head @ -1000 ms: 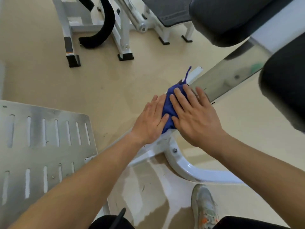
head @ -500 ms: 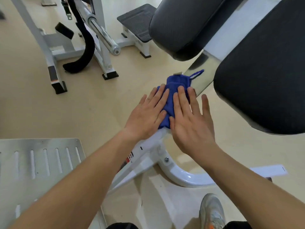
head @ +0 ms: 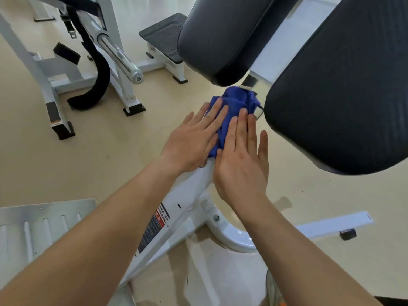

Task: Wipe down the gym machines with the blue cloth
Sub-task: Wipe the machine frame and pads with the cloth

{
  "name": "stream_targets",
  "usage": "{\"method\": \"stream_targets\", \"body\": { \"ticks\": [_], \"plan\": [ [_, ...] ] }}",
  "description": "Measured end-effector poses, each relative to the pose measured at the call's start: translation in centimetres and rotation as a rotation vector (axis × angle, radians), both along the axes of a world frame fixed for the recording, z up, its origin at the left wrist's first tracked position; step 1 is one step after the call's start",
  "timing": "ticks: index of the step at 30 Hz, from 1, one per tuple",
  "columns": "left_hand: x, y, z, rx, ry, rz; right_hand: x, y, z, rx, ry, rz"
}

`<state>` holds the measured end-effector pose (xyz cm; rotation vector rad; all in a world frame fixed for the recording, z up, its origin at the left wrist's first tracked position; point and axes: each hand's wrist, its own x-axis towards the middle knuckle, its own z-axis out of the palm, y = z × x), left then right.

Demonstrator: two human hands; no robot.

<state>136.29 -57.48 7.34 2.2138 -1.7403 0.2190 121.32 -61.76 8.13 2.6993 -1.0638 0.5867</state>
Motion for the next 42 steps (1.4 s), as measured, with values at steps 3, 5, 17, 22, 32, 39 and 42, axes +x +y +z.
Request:
{"method": "stream_targets", "body": {
  "ticks": [3, 5, 17, 22, 32, 39, 42],
  "plan": [
    [0.3, 0.6, 0.0, 0.012, -0.063, -0.04, 0.2, 1.1, -0.6, 0.068, -0.069, -0.025],
    [-0.3, 2.5, -1.3, 0.017, -0.027, -0.039, -0.2, 1.9, -1.6, 0.082, -0.072, 0.001],
    [-1.8, 1.5, -0.8, -0.026, -0.075, -0.118, -1.8, 3.5, -3.8, 0.61, -0.362, 0.002],
    [-2.5, 4.2, -1.8, -0.1, 0.142, -0.141, -3.1, 4.8, -4.5, 0.751, -0.643, 0.028],
    [-2.7, -1.5, 0.8, -0.29, 0.066, -0.206, -0.7, 1.1, -3.1, 0.664, -0.687, 0.24],
    [-3.0, 1.0, -1.2, -0.235, 0.136, -0.179, -1.5, 2.2, -4.4, 0.773, -0.677, 0.258],
    [-3.8, 3.0, -2.6, -0.228, 0.184, -0.137, -2.7, 3.2, -4.6, 0.807, -0.699, 0.253]
  ]
}}
